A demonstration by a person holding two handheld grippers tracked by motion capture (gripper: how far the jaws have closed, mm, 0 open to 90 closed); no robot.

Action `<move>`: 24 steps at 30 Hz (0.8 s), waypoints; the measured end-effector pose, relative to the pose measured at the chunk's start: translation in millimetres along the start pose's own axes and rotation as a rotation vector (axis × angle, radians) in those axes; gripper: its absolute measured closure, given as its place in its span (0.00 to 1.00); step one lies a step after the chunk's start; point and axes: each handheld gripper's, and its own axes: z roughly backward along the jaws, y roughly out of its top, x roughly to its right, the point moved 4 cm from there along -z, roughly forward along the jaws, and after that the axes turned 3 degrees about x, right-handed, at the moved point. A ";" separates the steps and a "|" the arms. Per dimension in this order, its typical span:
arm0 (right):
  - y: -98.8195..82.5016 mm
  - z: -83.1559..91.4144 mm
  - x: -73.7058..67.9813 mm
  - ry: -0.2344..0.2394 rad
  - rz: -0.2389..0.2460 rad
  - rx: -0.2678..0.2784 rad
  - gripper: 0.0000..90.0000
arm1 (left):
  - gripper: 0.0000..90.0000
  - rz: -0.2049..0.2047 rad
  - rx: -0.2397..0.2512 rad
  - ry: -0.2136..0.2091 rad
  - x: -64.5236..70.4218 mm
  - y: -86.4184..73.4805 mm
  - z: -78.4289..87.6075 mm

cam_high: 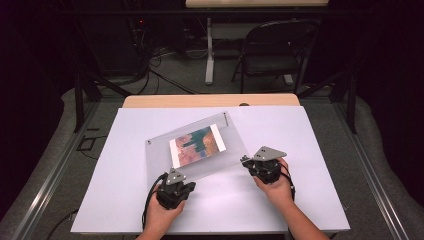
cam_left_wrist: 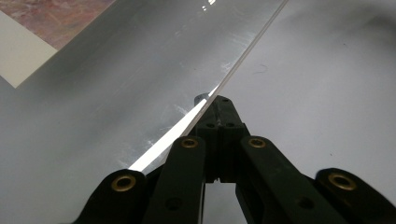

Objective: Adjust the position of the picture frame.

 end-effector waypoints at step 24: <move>9.6 11.8 -21.6 0.077 -0.033 0.044 0.95 | 1.00 0.126 0.068 0.016 -38.0 17.4 4.6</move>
